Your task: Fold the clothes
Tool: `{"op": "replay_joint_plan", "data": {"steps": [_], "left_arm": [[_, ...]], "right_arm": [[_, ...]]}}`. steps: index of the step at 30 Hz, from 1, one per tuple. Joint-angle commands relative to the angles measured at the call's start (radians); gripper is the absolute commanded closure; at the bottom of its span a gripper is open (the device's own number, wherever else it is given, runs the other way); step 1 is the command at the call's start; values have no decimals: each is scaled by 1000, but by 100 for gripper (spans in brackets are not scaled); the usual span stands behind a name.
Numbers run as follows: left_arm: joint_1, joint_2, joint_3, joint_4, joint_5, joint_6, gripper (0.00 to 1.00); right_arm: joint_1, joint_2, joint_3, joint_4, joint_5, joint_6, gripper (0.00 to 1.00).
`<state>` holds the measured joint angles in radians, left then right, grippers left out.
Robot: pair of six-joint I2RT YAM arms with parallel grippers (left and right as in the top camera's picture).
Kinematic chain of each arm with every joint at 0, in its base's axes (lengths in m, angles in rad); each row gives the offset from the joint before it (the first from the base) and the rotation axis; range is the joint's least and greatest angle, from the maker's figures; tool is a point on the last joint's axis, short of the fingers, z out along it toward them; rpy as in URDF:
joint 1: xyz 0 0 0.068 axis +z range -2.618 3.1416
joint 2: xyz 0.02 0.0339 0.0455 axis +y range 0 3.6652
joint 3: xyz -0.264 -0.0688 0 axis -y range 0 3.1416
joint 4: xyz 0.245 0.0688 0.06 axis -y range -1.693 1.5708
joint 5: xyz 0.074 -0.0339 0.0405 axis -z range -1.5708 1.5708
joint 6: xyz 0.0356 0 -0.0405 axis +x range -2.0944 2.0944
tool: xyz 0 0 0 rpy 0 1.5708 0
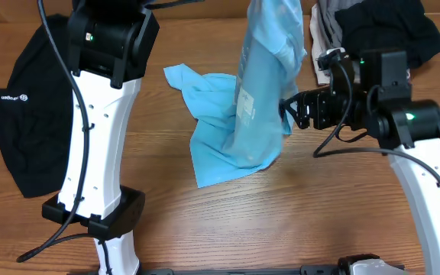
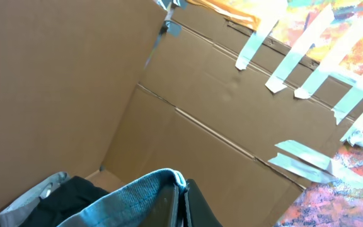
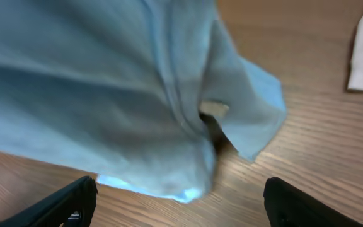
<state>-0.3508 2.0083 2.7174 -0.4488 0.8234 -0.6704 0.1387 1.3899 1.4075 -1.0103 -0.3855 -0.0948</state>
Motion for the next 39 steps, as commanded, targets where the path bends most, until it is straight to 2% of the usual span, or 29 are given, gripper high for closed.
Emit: {"op": "replay_joint_plan", "data": {"steps": [1,12,17,22,29,39], "left_arm": [[16,-42,28,9,5,16,96],[101,-42,28,-4,8,0,96],[145,-42,28,-24,4,-12,96],[152,-42,28,-25,-4,-50,96],[137,-42,28,-22,-2,-63,96],[135,-42,28,-22,24,-55,96]], "right_arm": [[7,63,-35,12,-36,-66,12],[7,133,-162,69,-169,-123,13],[7,138,-317,235,-264,-114,13],[8,152,-393,370,-343,-107,13],[58,225,-427,503,-339,-83,14],[92,394,-426,684,-284,56,16]]}}
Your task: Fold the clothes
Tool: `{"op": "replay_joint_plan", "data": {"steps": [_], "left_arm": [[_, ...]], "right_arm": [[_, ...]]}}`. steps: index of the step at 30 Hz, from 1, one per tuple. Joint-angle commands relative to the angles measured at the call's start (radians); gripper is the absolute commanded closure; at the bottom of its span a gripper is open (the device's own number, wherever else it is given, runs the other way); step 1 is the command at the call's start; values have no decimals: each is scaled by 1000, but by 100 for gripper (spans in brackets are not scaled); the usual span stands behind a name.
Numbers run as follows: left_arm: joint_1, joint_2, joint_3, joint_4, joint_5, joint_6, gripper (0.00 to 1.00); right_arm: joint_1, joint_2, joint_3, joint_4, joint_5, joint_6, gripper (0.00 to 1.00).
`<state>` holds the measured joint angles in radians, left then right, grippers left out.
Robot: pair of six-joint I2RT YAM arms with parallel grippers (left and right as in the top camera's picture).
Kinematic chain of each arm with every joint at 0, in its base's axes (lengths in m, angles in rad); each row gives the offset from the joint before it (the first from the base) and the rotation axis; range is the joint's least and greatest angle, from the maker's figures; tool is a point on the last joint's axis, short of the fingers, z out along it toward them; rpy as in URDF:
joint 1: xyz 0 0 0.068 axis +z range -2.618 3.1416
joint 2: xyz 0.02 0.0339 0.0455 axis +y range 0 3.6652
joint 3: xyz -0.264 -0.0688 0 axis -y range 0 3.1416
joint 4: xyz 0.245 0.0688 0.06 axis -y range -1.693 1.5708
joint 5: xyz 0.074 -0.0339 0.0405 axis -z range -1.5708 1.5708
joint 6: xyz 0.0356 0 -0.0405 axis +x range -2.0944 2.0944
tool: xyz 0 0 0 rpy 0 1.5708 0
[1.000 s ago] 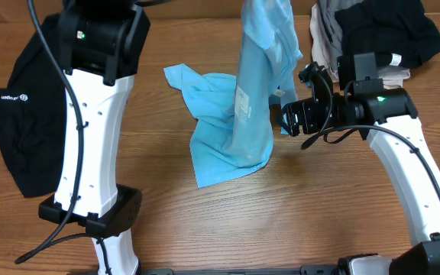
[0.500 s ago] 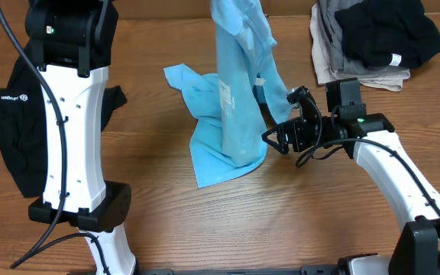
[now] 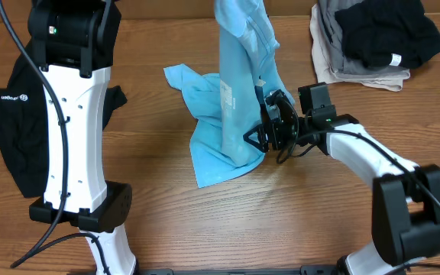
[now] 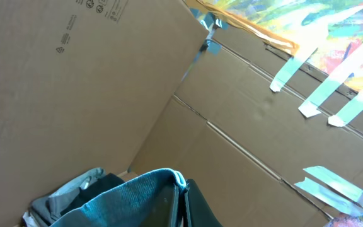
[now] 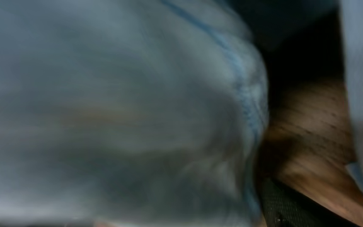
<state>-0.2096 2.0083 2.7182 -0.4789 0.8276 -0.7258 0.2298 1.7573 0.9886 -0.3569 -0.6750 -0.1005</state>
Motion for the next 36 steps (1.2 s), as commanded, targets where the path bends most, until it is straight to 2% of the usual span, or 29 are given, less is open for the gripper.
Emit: {"op": "replay_joint_plan", "data": {"steps": [1,2,3,4,6,7,8,16,20,25,31,36], "left_arm": [[-6,-42,27,8,20,2,96],[-6,-42,27,8,20,11,96],[-6,-42,27,7,20,23,96],[-6,-42,27,5,19,31,96],[-5,-41,27,3,19,42,96],[-2,-41,27,0,19,42,96],[2,-41,27,-5,18,42,96],[101,-42,27,-43,15,46,96],[182,-44,45,-38,16,47,96],[314,-71,61,-120,29,55,96],[453,-158,61,-281,34,137,96],[467,-280,61,-365,-23,237,96]], "right_arm": [[1,27,-8,34,5,66,19],[1,27,-8,34,7,72,22],[1,27,-6,34,3,75,29],[1,27,-5,33,-2,80,44],[-3,25,5,19,-15,113,80],[-7,21,13,3,-27,114,92],[-12,13,26,-21,-43,114,96],[-69,-185,244,-373,17,93,96],[-84,-301,464,-643,207,94,96],[-95,-362,804,-947,451,103,96],[-117,-362,1142,-1152,521,143,96],[-121,-362,1350,-1247,521,182,96]]}}
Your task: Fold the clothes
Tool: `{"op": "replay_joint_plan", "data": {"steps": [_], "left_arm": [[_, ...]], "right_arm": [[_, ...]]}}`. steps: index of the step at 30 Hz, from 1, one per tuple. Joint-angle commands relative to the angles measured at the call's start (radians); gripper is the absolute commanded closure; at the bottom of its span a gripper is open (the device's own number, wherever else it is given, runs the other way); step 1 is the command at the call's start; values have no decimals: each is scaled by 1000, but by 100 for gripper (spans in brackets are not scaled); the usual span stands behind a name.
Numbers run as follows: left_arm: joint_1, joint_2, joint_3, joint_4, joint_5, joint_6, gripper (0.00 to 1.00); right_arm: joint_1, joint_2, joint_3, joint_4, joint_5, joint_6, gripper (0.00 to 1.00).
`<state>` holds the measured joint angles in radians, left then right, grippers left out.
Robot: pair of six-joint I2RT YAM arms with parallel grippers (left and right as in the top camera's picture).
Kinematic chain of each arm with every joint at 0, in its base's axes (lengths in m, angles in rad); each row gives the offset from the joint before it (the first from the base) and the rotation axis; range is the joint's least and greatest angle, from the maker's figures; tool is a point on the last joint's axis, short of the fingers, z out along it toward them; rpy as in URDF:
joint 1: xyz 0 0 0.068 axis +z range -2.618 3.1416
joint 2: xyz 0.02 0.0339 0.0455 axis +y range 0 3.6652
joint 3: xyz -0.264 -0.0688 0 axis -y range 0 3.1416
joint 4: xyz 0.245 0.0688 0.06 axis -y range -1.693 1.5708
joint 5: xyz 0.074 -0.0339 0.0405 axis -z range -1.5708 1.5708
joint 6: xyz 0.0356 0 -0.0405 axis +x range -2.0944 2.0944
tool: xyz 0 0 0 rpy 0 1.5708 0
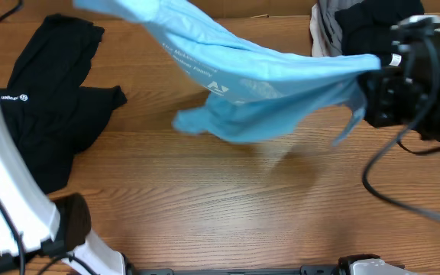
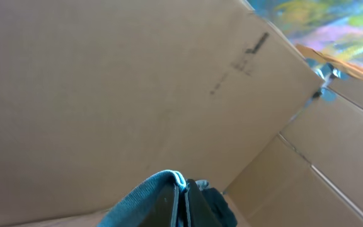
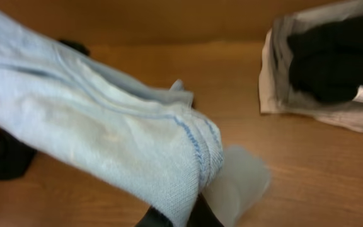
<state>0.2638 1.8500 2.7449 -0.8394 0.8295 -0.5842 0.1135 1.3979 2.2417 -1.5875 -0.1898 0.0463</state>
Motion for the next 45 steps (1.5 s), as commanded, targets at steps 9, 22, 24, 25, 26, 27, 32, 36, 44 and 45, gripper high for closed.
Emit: {"op": "replay_joint_plan", "data": {"steps": [9,22,24,25,26,27,32,36,44,45], "left_arm": [[-7,-367,34,-24,-141,117,96],[-7,-375,-29,-344,-475,272,96],[-7,-323,-52,-366,-474,287,96],[-7,-305,-58,-369,-474,293,96],[-8,-276,-66,-372,-475,301,96],[-9,-246,-72,-372,-475,301,96],[-17,-73,-75,-368,-498,312,96],[-49,78,-75,-359,-550,351,96],[-158,391,-75,-238,-668,383,96],[-173,427,-75,-227,-686,383,96]], "right_arm": [[-5,-42,342,-106,62,37,96],[-5,11,314,-106,103,2,96],[-5,69,310,-106,103,-7,96],[-5,97,310,-106,102,-14,96],[-5,132,310,-105,103,-22,96],[-5,171,310,-102,102,-28,96],[-4,375,310,-53,87,-54,96],[-5,549,310,43,84,-55,96],[-5,850,310,271,84,-54,96],[-4,886,310,294,84,-54,96]]}}
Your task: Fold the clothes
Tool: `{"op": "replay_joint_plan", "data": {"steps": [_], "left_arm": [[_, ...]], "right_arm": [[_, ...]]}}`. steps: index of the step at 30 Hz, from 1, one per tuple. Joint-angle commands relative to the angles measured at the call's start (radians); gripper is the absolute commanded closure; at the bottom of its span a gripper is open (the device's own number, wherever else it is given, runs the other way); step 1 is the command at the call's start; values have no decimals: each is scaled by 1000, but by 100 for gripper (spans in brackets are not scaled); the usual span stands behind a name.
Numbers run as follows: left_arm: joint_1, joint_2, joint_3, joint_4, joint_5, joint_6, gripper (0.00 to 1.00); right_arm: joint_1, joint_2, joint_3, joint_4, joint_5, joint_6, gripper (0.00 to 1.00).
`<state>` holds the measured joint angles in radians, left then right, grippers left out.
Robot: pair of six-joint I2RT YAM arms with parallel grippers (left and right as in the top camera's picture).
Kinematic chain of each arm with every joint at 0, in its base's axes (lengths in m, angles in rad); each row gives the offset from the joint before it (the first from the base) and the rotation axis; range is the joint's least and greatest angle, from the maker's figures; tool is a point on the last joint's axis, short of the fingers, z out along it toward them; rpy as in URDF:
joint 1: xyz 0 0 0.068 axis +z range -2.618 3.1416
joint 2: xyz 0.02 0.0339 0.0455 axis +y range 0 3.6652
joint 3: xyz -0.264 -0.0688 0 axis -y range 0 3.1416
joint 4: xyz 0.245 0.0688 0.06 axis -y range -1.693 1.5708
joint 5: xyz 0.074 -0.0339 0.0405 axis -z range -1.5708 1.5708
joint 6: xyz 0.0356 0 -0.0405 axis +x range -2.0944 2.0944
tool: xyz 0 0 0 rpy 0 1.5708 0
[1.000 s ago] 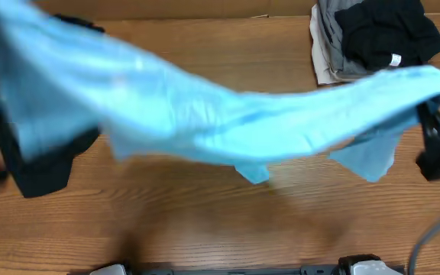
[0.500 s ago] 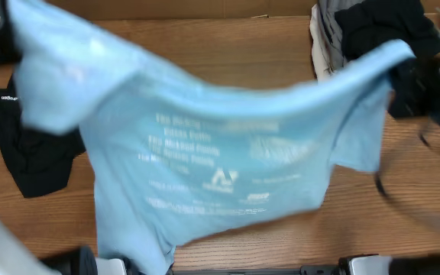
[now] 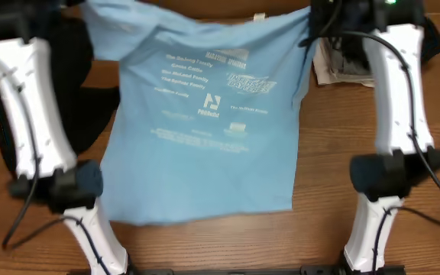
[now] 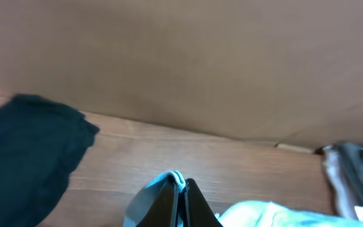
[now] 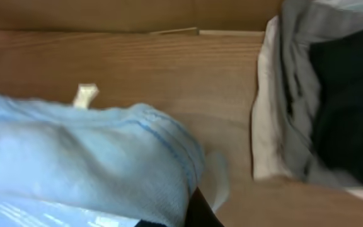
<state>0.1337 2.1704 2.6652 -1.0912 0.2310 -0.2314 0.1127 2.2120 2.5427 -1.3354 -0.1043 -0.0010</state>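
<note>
A light blue T-shirt (image 3: pixel 205 114) with white print hangs spread wide, held up by its two shoulders, print facing the overhead camera. My left gripper (image 4: pixel 181 184) is shut on the shirt's left shoulder edge at the far left. My right gripper (image 5: pixel 191 205) is shut on the other shoulder, near the collar tag (image 5: pixel 84 96); its fingers are mostly hidden by the cloth. The shirt's lower hem (image 3: pixel 205 210) reaches toward the table's front.
A black garment (image 3: pixel 90 107) lies on the wooden table (image 3: pixel 334 130) at the left, partly behind the shirt. A pile of grey, white and black clothes (image 5: pixel 320 94) sits at the far right. A cardboard wall (image 4: pixel 181 57) closes the back.
Both grippers have moved to the back corners, further apart. The shirt, then slung as a sagging band between them, now hangs flat and fully spread with its print showing.
The left gripper held the shirt up by one edge, its lower part bunched on the table, with the right gripper open beside it. Then the right gripper was at the hanging cloth. Then it held the shirt, stretched between both grippers. Now it hangs spread.
</note>
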Motion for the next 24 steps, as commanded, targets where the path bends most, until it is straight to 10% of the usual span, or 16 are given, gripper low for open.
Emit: {"op": "replay_joint_plan", "data": {"steps": [1,6,18,24], "left_arm": [[-56,137,5,35,-104,30,96],[-103,277,5,103,-171,29,89],[-101,304,62,192,-127,26,47],[-99,217,180,120,-17,39,27]], "right_arm": [[-3,98,9,62,-2,-6,95],[-3,221,9,164,-16,-6,79],[-4,267,56,306,-80,10,6],[-3,182,212,63,-108,35,0]]}}
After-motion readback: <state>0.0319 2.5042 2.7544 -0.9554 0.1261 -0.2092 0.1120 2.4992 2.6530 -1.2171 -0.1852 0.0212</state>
